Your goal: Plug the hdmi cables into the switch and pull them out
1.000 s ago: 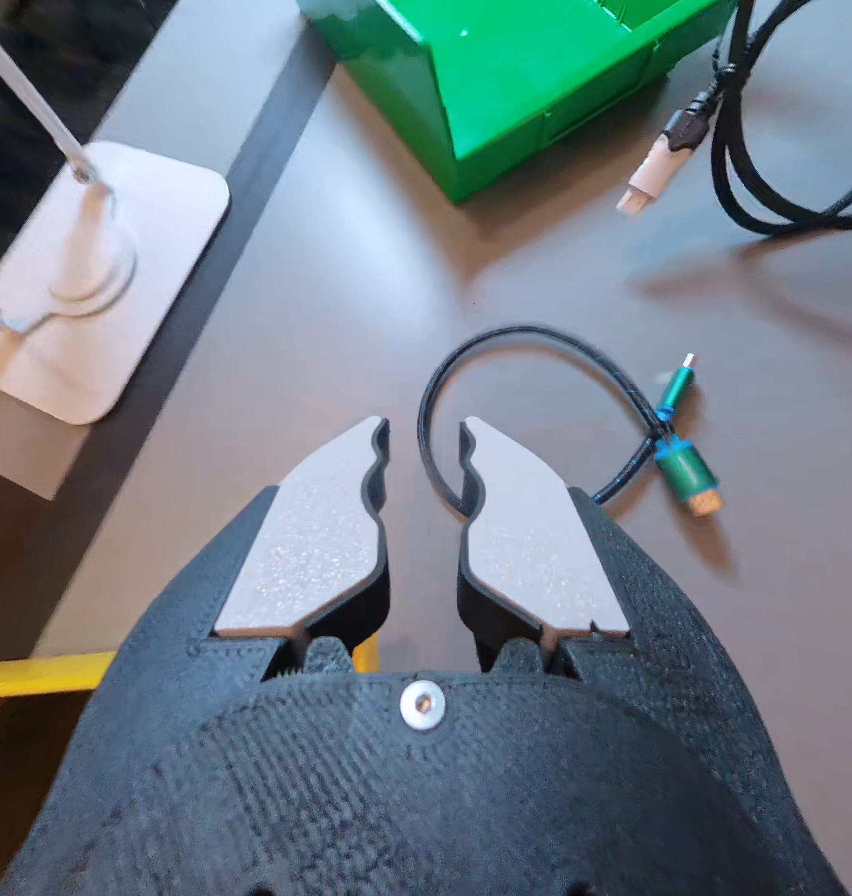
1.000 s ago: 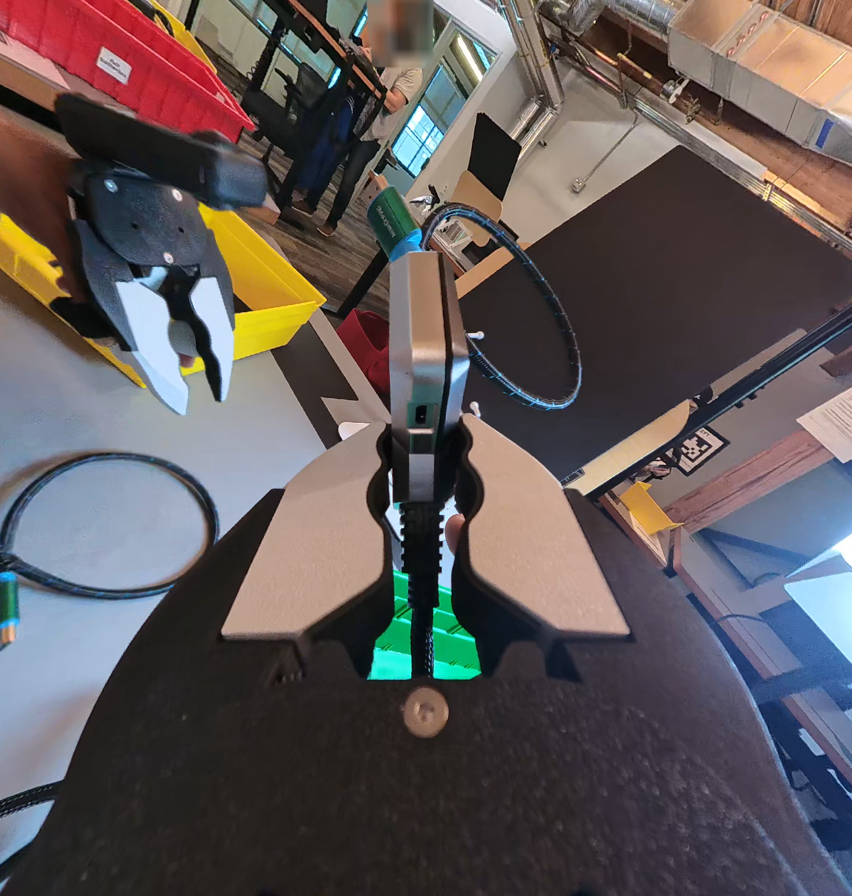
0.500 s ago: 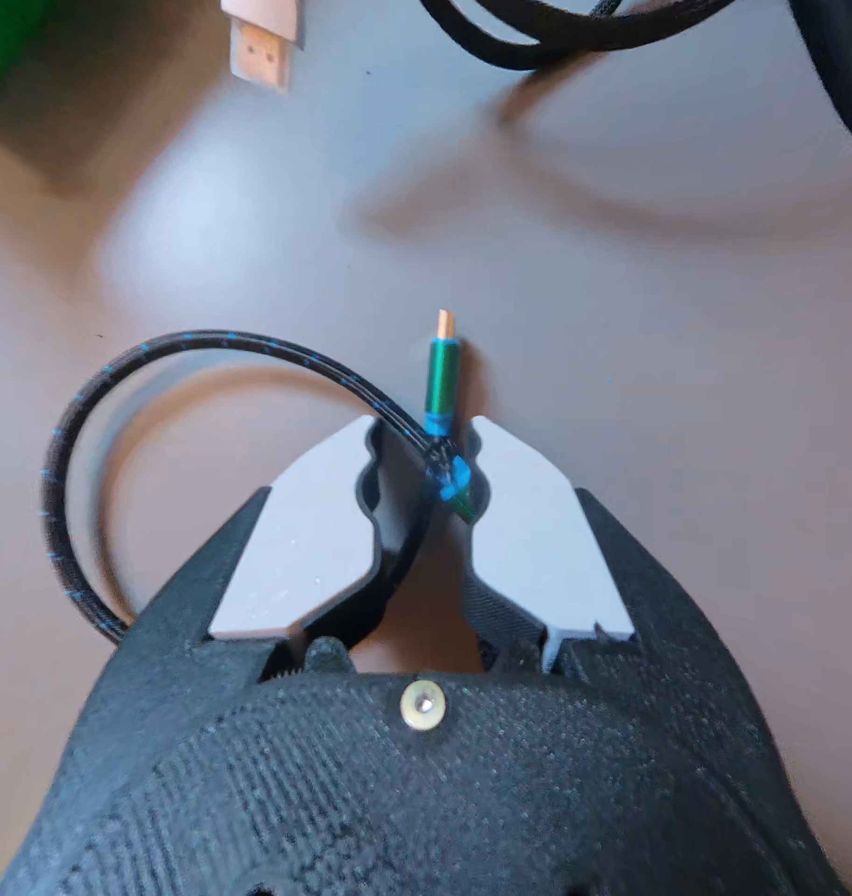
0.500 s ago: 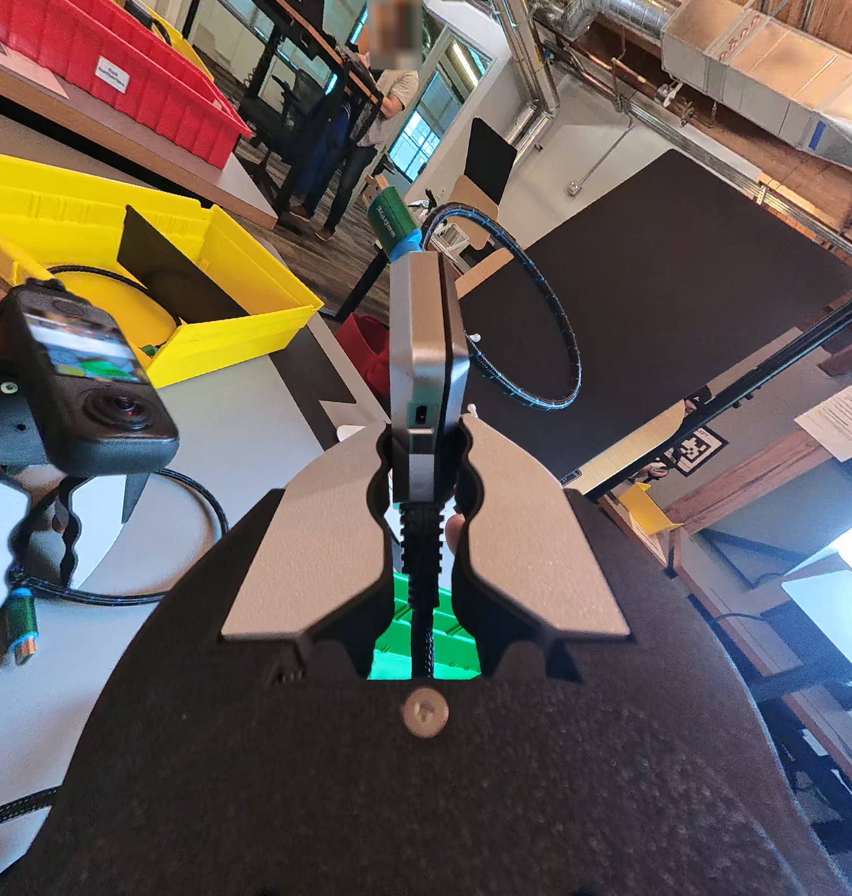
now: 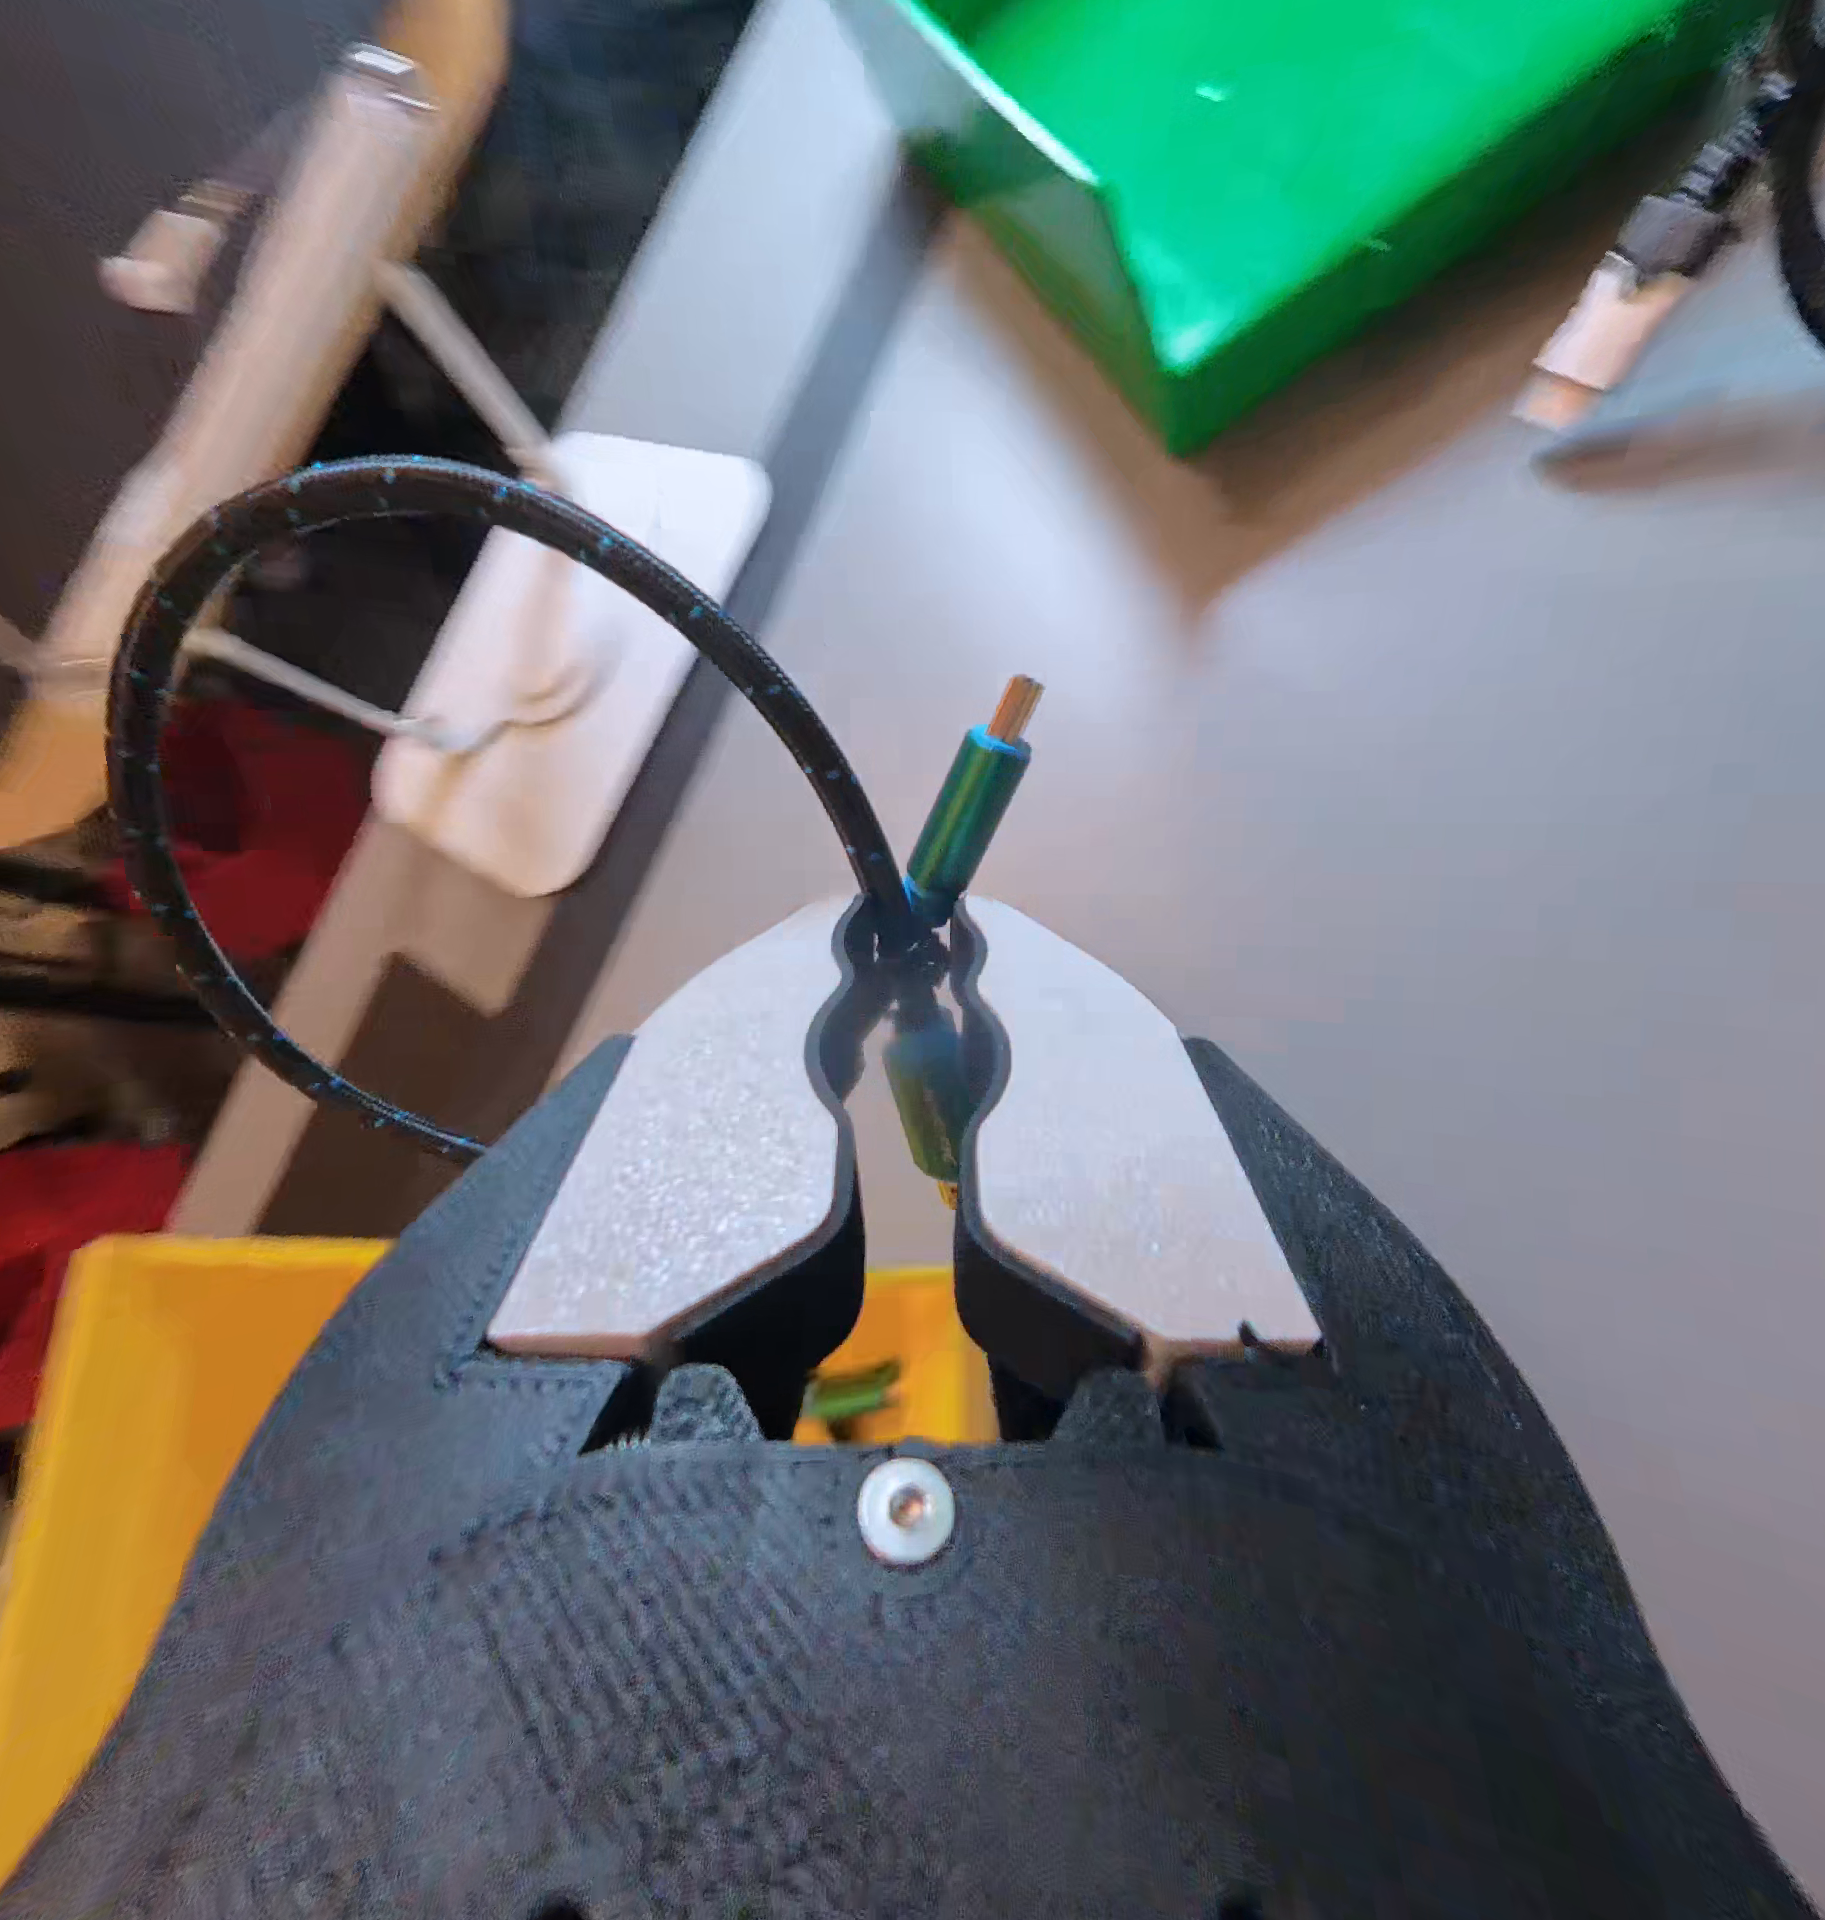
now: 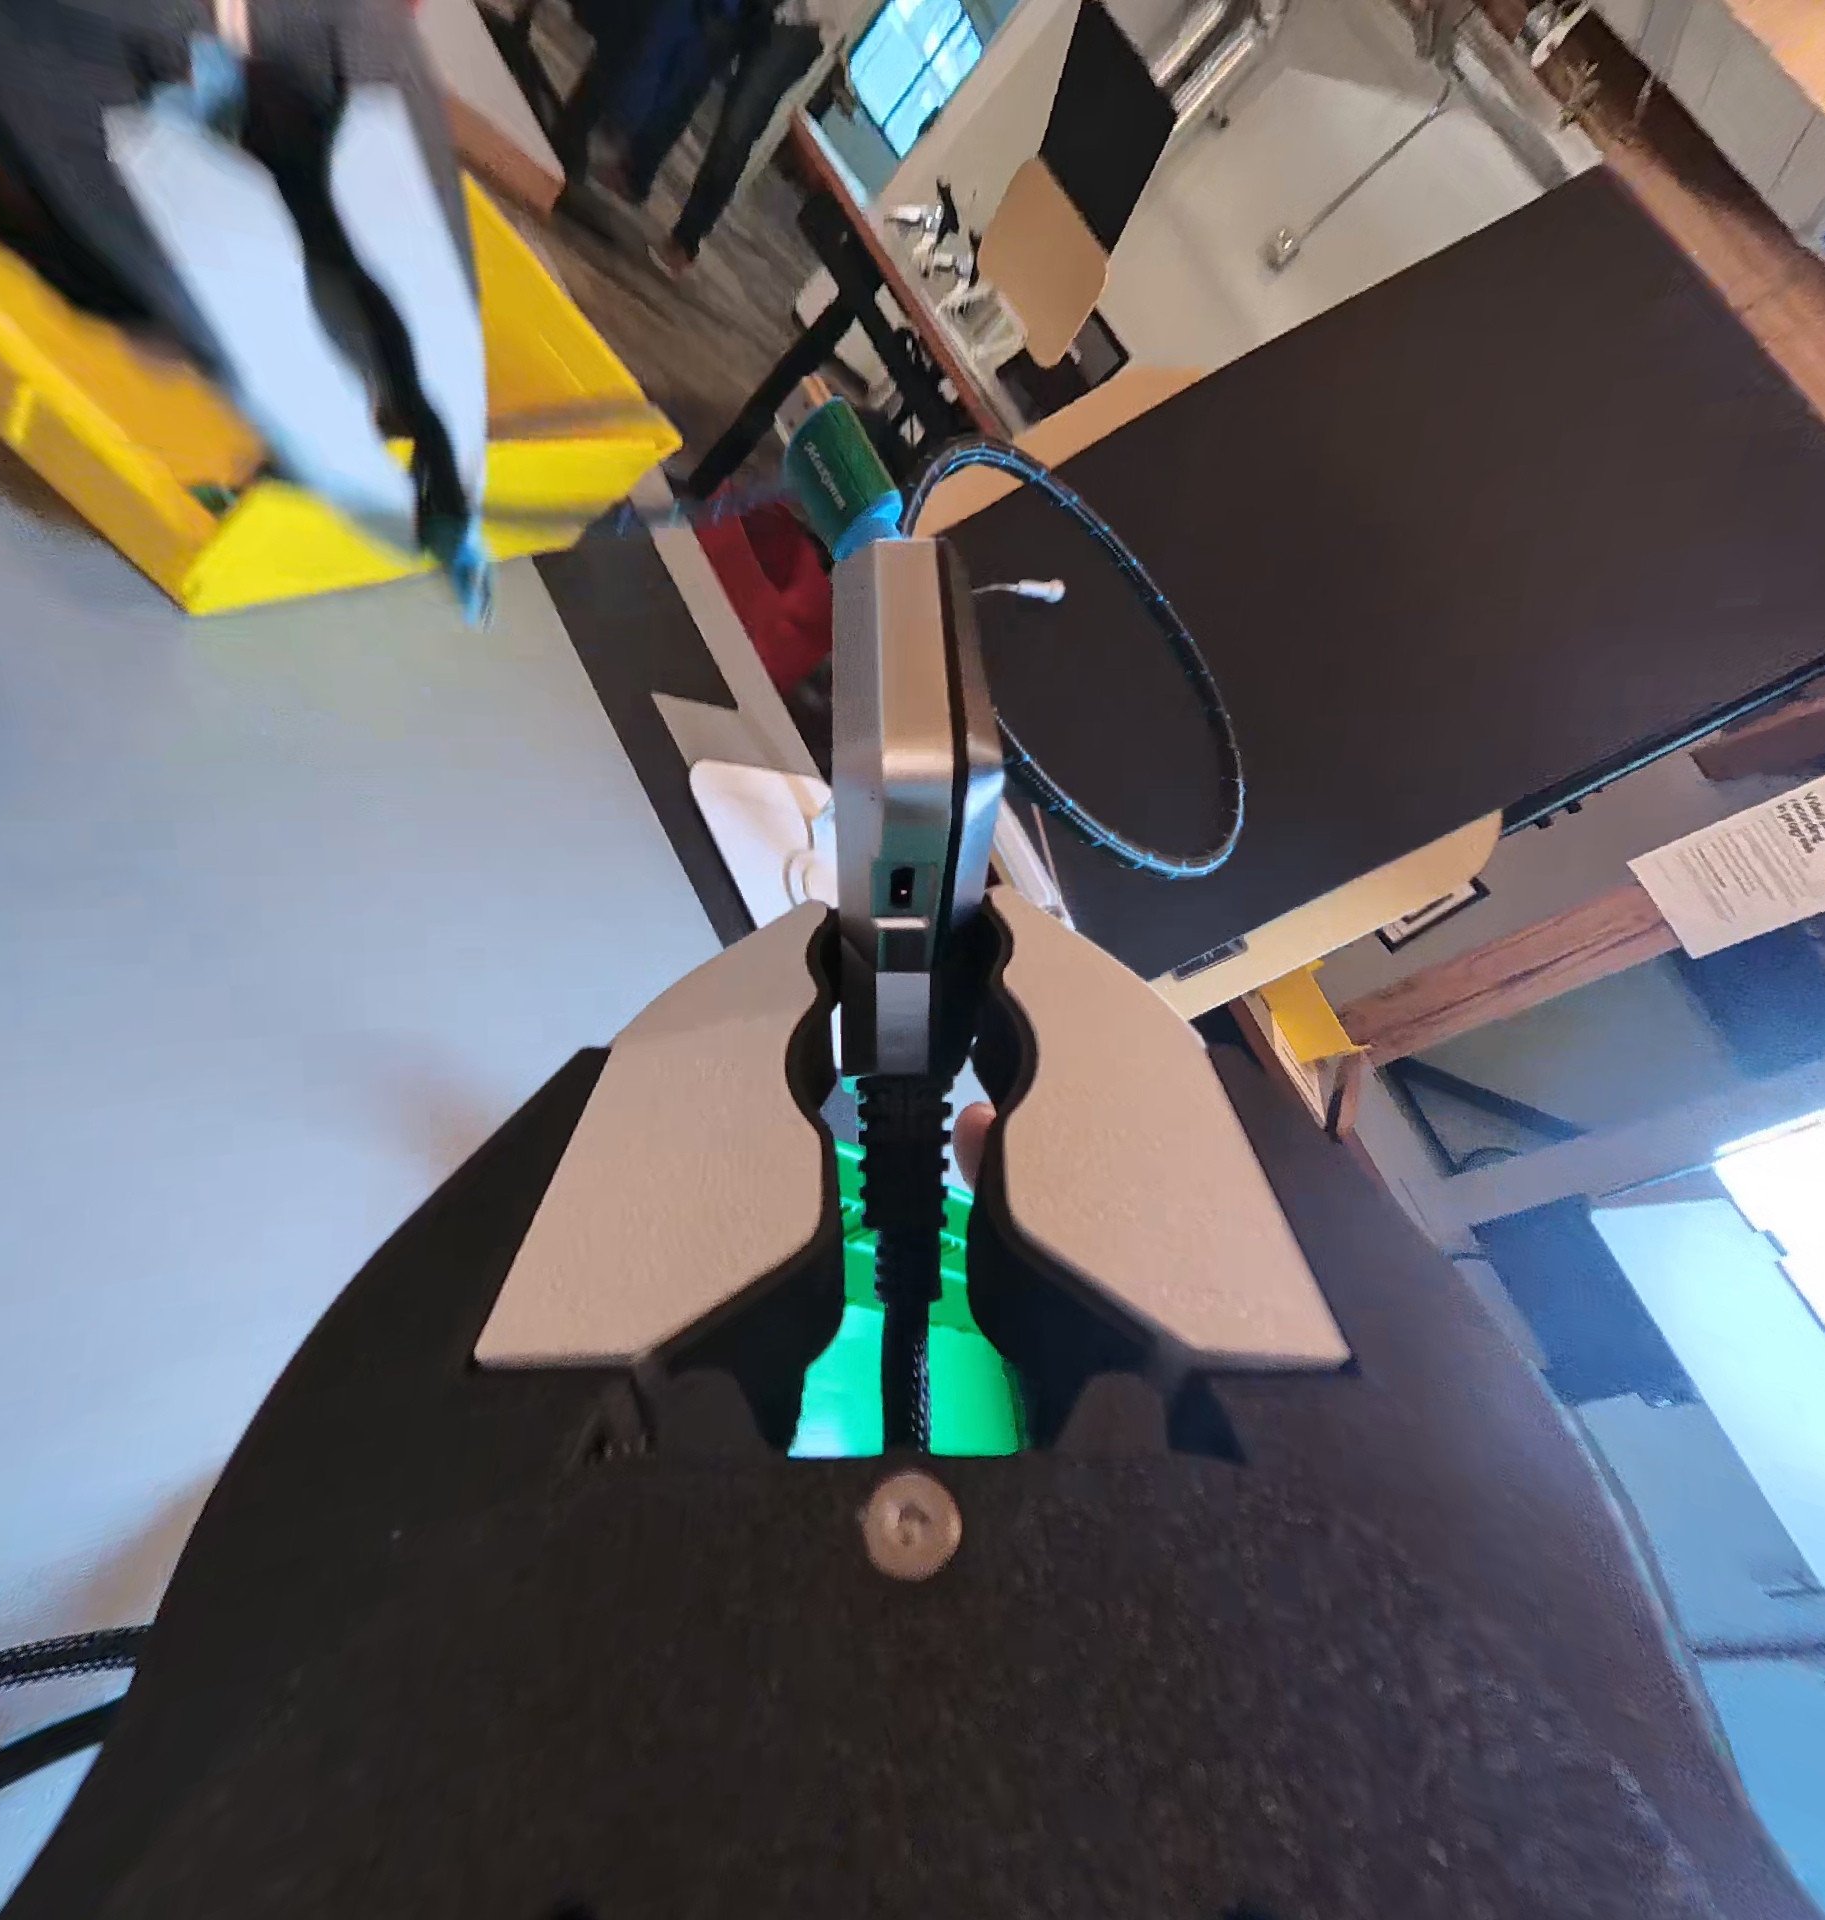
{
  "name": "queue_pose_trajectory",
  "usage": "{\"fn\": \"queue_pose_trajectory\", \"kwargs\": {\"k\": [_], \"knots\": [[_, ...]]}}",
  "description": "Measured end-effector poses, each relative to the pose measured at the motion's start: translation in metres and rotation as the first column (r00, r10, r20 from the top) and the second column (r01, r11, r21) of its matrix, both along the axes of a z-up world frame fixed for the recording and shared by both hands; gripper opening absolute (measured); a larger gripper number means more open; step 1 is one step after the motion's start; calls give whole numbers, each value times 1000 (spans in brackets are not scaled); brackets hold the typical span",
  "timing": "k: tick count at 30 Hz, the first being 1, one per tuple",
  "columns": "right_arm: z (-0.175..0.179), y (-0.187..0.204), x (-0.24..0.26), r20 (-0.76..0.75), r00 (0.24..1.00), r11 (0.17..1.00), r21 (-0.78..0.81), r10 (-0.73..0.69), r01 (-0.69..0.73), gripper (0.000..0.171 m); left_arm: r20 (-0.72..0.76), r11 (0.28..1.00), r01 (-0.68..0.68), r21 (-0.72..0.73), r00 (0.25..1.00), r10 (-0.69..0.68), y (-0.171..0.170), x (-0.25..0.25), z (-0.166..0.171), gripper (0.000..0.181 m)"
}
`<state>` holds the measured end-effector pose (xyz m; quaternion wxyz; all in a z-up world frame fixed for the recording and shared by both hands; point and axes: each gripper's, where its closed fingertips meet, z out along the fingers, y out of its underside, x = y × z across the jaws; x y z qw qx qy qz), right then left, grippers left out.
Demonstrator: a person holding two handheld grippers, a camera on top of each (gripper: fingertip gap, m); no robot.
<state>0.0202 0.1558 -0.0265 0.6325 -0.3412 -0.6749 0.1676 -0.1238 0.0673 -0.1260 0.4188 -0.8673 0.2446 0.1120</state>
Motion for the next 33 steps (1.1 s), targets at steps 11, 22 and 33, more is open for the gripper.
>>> {"fn": "queue_pose_trajectory", "kwargs": {"k": [11, 22, 33], "knots": [[-65, -53, -43, 200, 963, 971, 125, 179, -206, 23, -321, 992, 69, 106, 946, -32, -26, 41, 60, 14], [-71, -73, -49, 185, 942, 957, 21, 281, -289, 23, -341, 996, 80, 27, 938, -66, -25, 49, 44, 14], [-83, -65, -49, 223, 941, 966, -28, 256, -256, 23, -339, 988, 151, 43, 932, -128, -31, 68, 52, 12]]}}
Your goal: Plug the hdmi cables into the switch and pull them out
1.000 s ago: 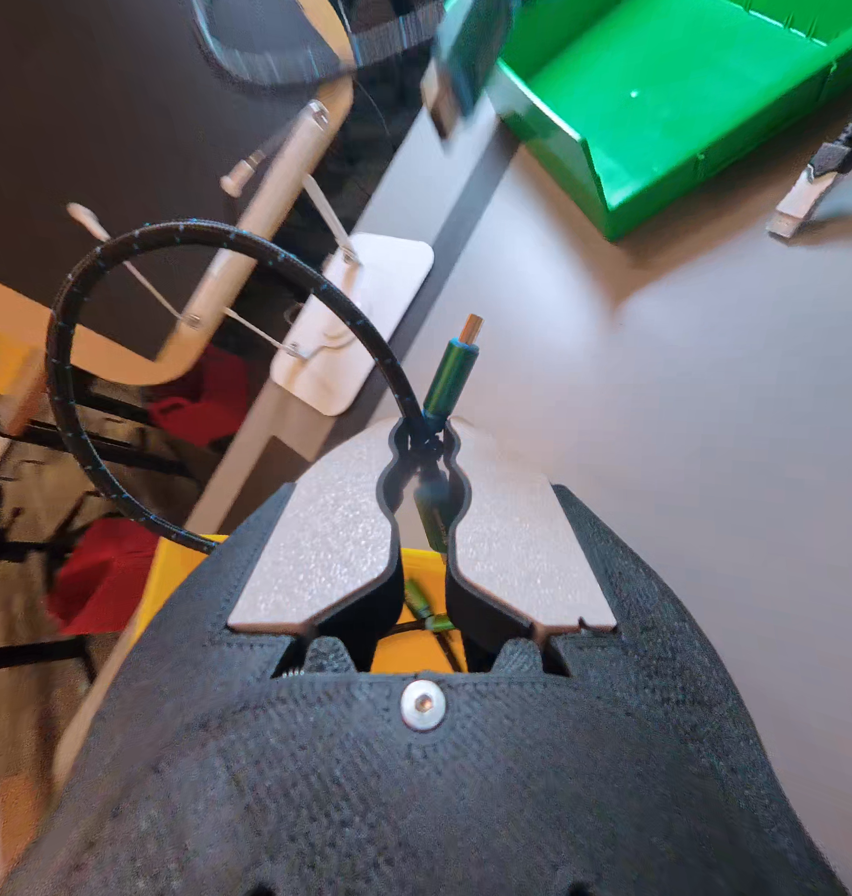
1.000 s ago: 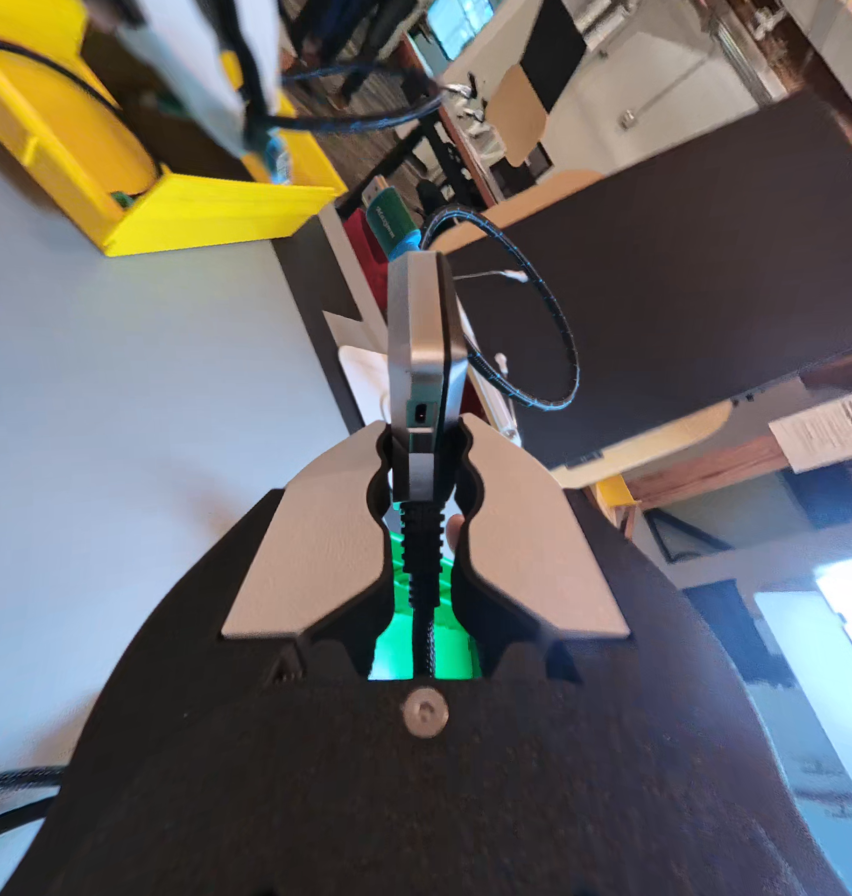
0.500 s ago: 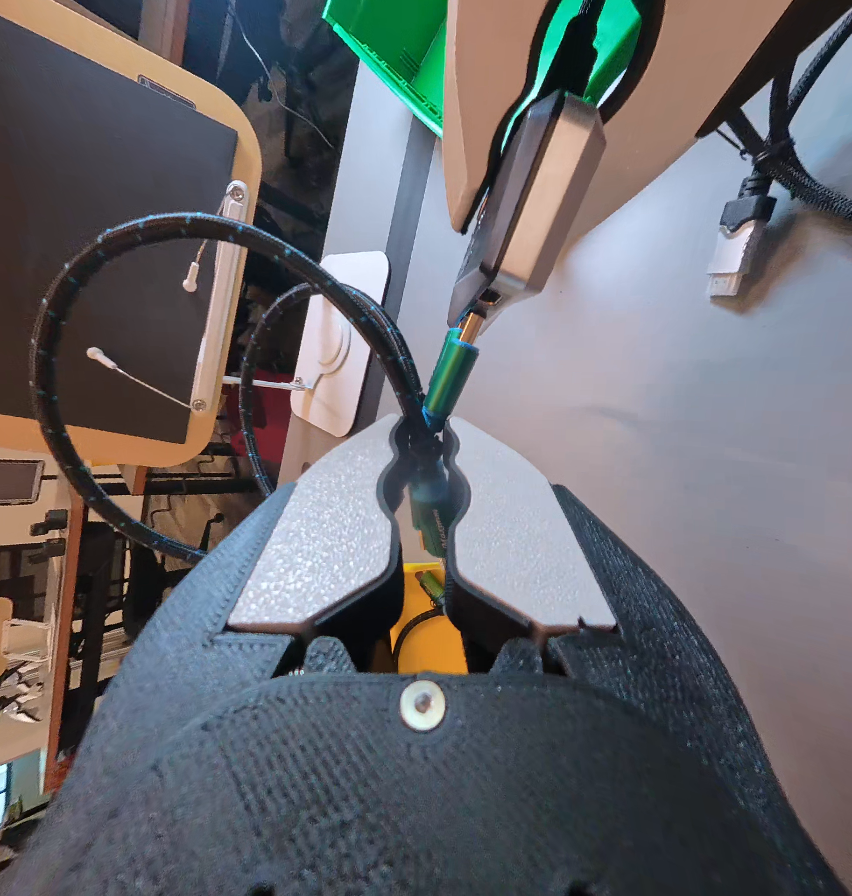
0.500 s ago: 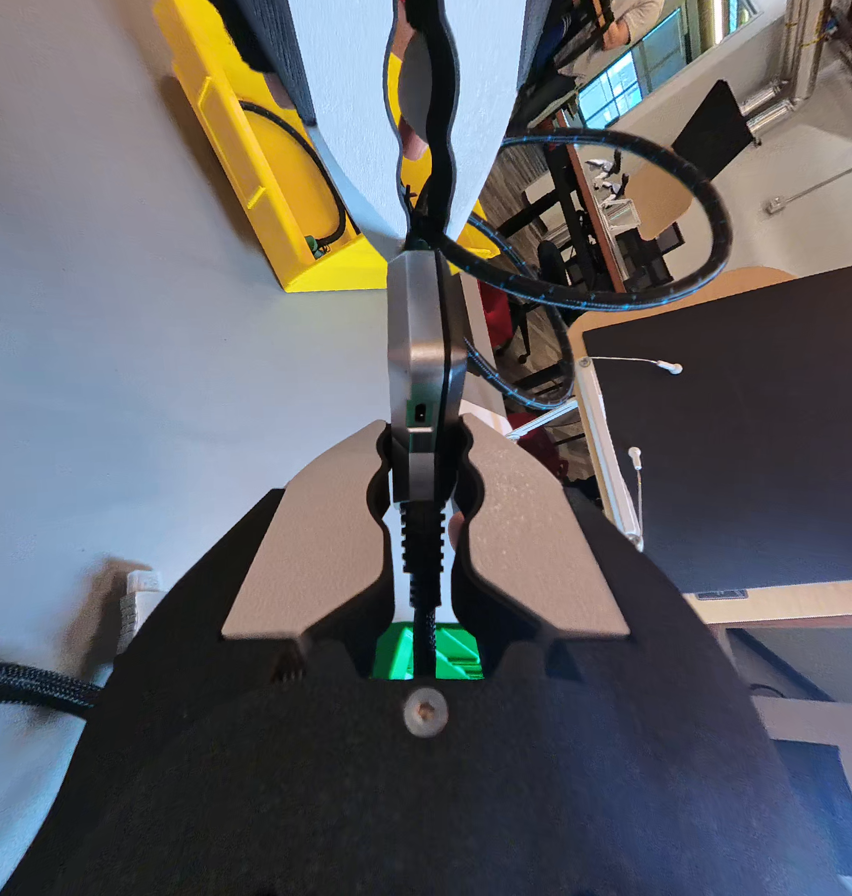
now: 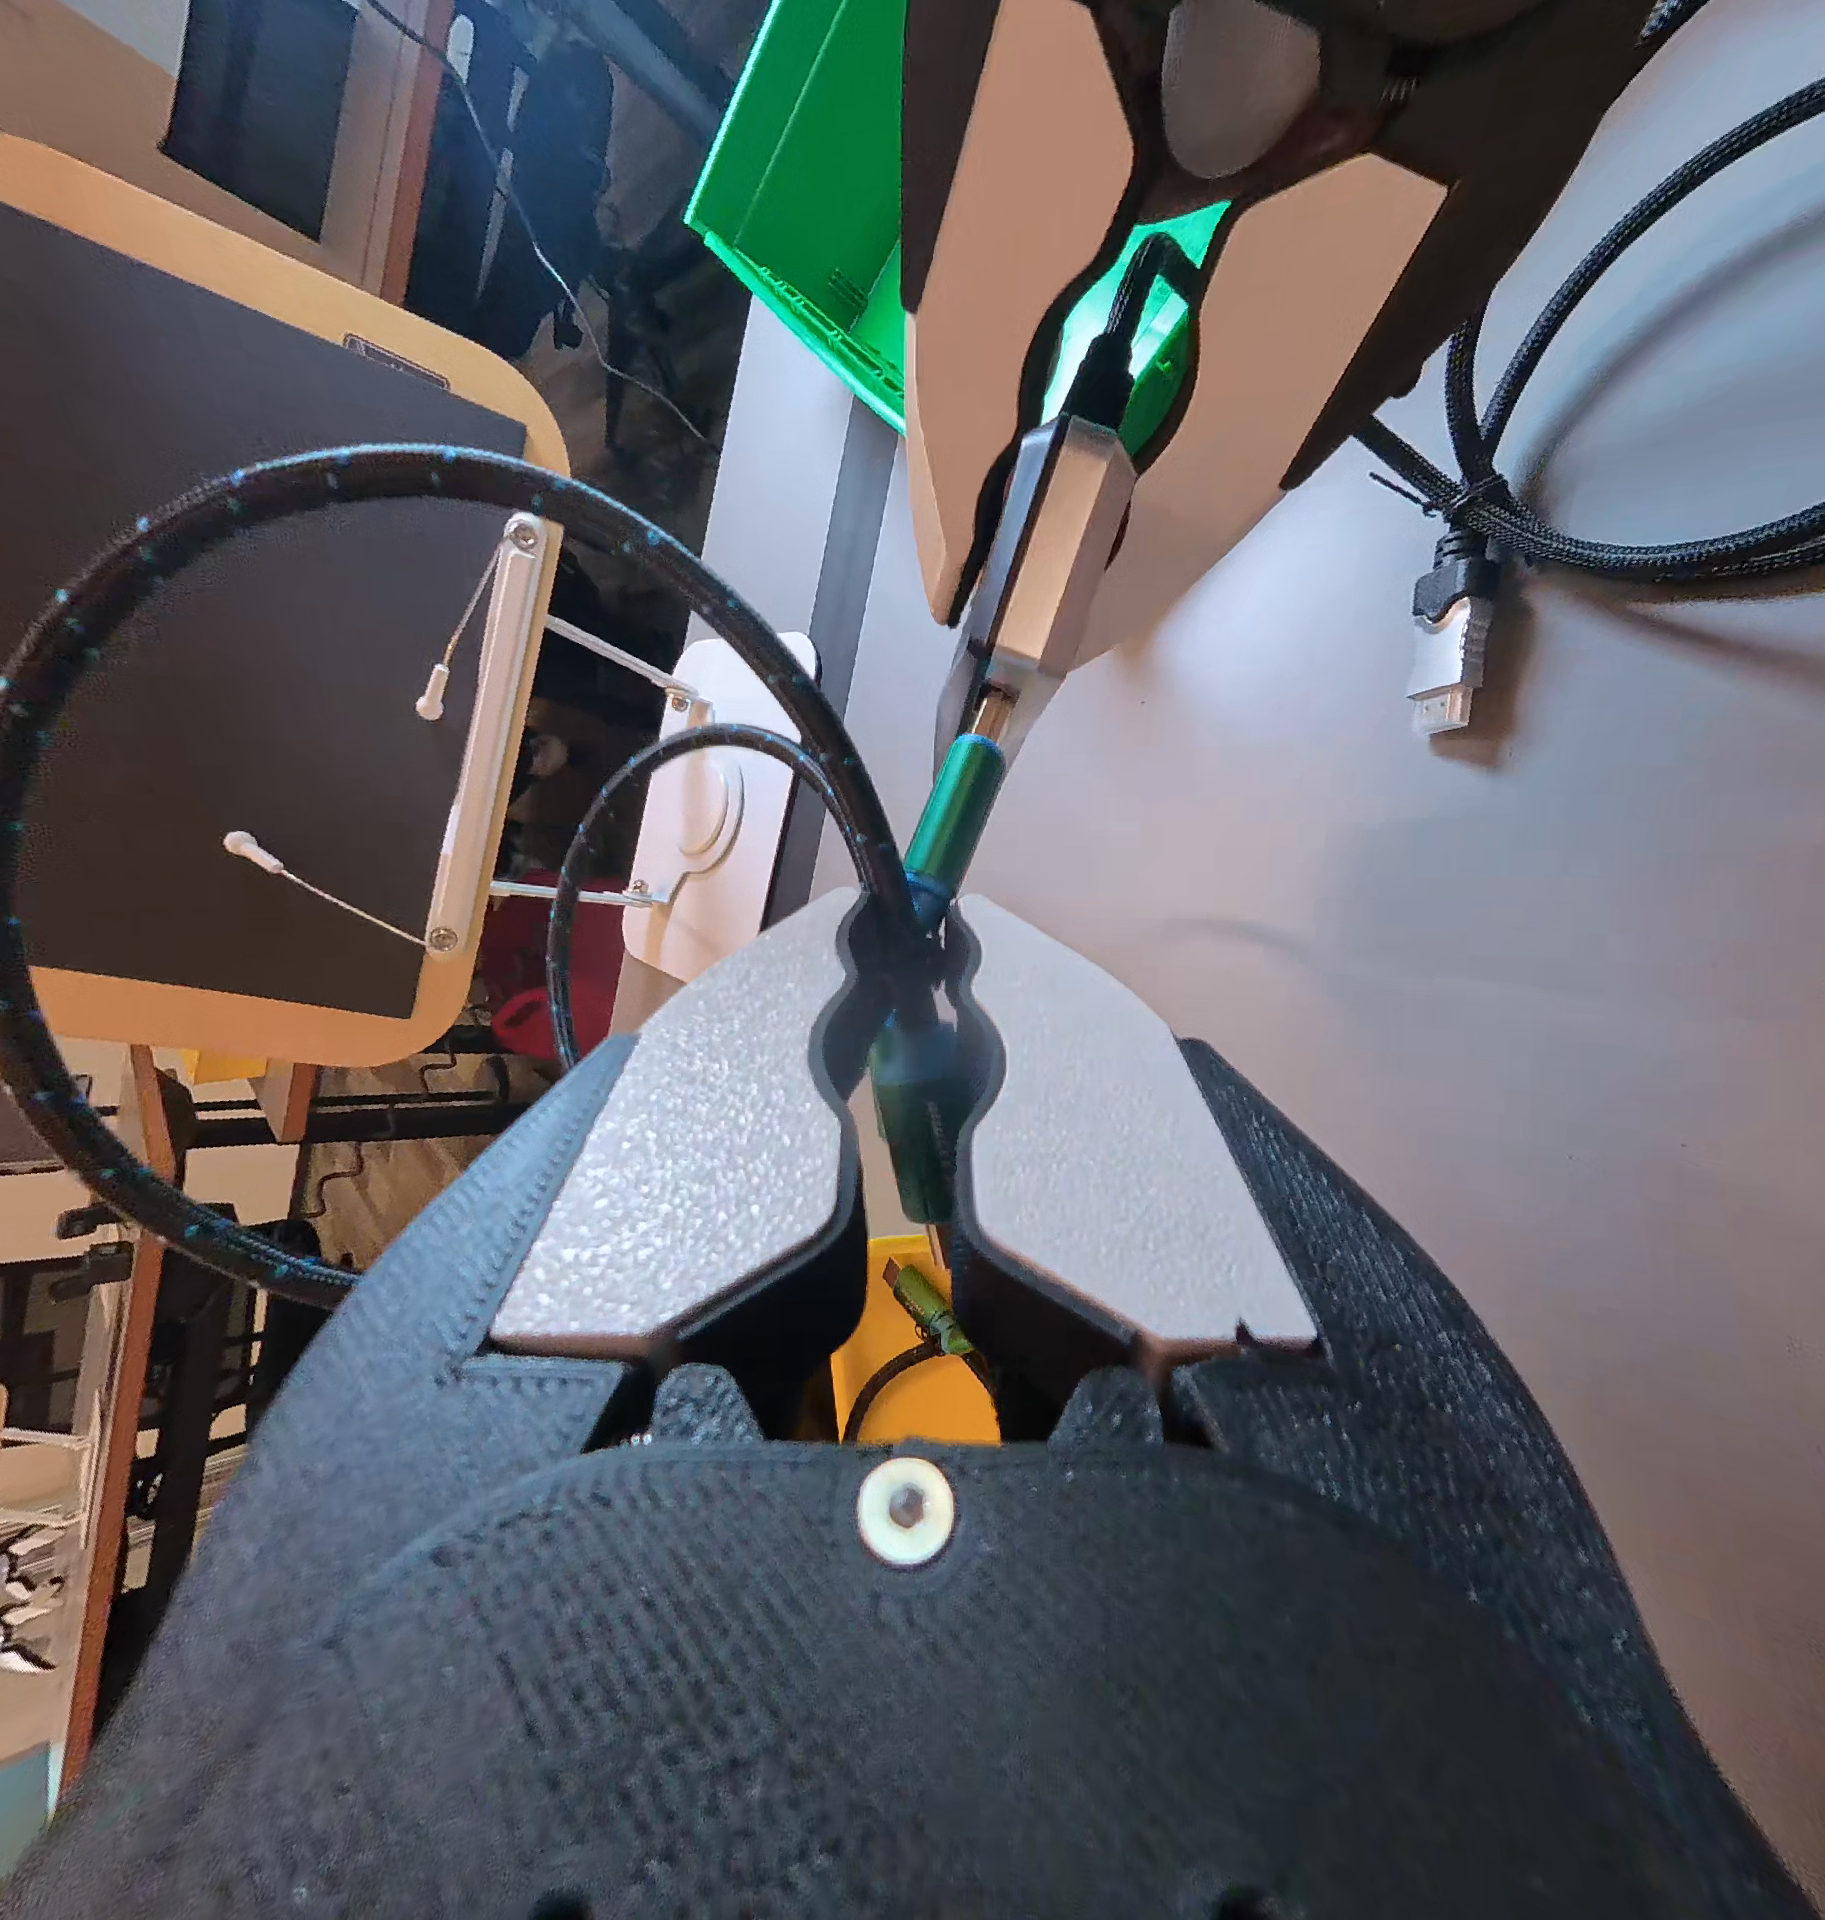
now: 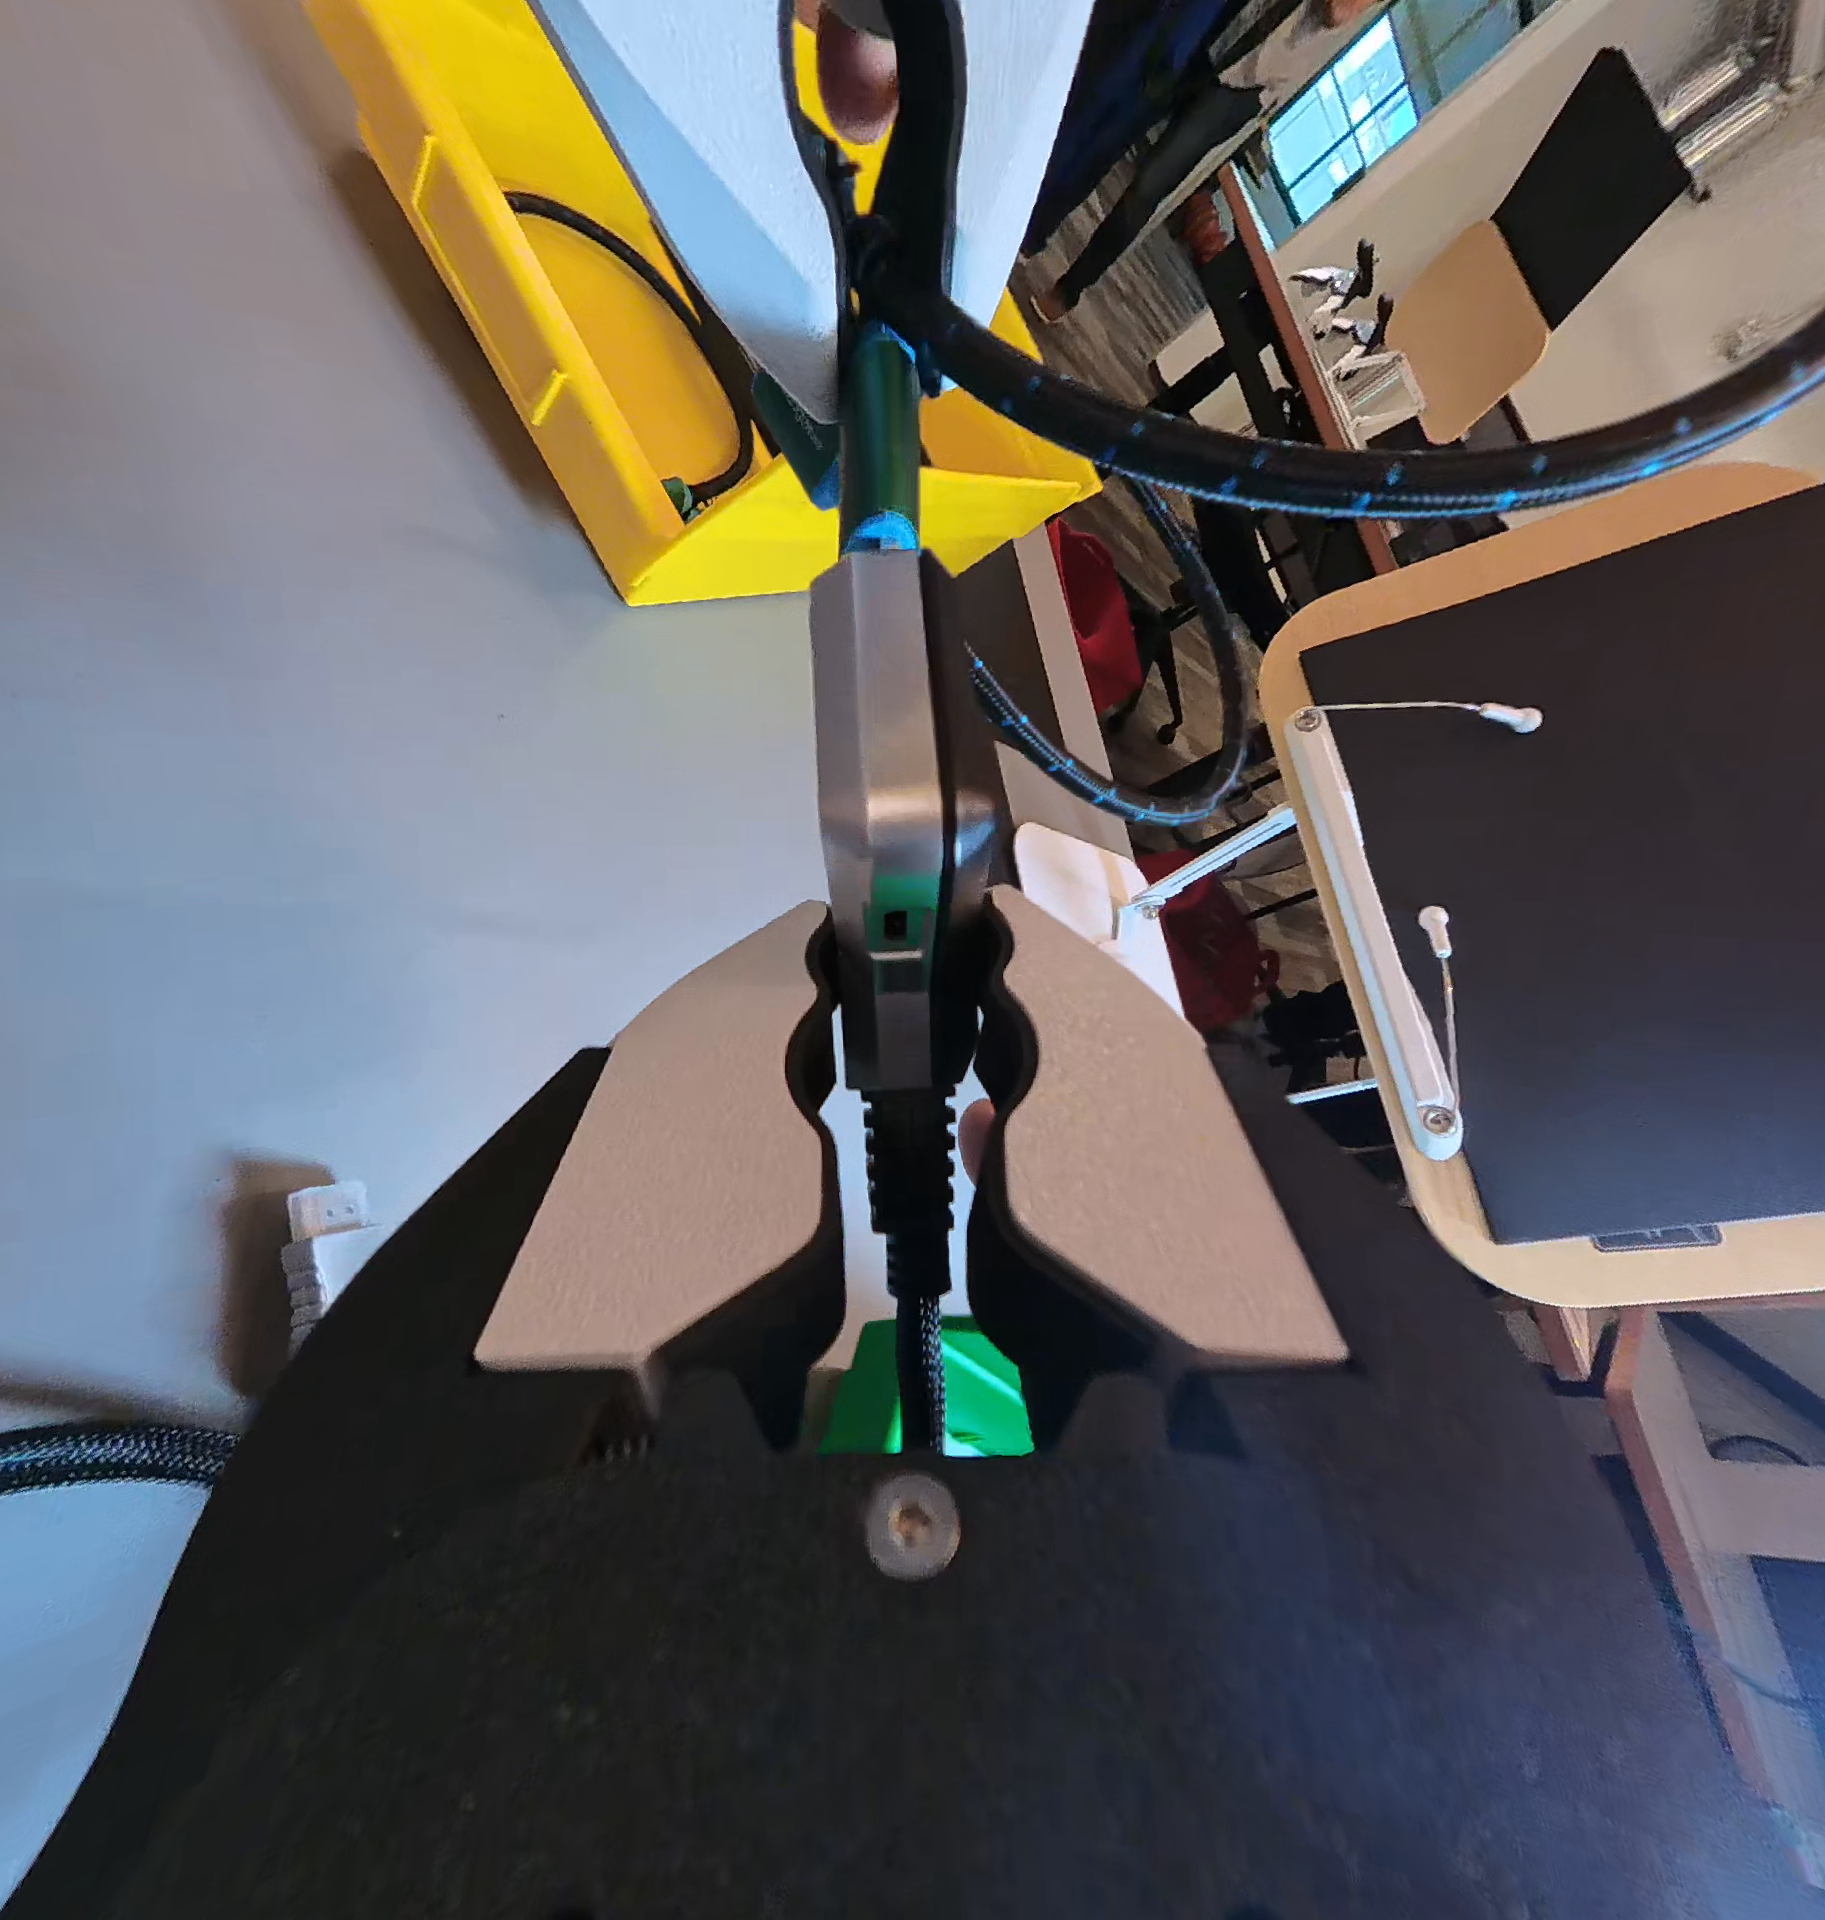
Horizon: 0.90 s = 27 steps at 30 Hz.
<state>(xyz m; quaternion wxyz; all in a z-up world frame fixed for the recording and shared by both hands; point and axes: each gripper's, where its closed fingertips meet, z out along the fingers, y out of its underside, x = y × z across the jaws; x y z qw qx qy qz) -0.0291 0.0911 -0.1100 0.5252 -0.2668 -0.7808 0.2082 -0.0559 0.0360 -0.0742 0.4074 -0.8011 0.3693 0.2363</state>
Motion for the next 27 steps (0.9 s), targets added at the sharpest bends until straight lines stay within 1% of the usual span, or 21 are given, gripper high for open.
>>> {"fn": "queue_pose_trajectory", "kwargs": {"k": [4, 9, 11, 17, 19, 22, 27], "knots": [[0, 1, 0, 3, 1000, 1000, -8, -8, 8, 23, 49, 1000, 22, 3, 999, -22, 0, 4, 1, 12], [-6, 3, -1, 32, 999, 1000, -4, -29, 29, 23, 28, 1000, -10, 1, 1000, 10, 3, -2, -2, 12], [-9, 4, -1, 47, 998, 999, 4, -39, 39, 23, 23, 1000, -5, -5, 1000, 5, 4, -1, -4, 12], [-8, 5, -2, 51, 998, 998, -54, -43, 45, 23, 56, 999, 26, 19, 998, -27, 6, 2, -1, 12], [-11, 6, -1, 63, 997, 998, -51, -44, 47, 23, 49, 999, 32, 16, 998, -33, 7, 2, -4, 12], [-13, 4, 0, 63, 998, 997, -71, -21, 26, 23, -2, 999, 37, 11, 999, -37, 9, 0, -8, 12], [-22, 6, -1, 106, 993, 998, -29, -52, 56, 22, 6, 998, 62, 1, 998, -62, 10, 7, -12, 12]]}}
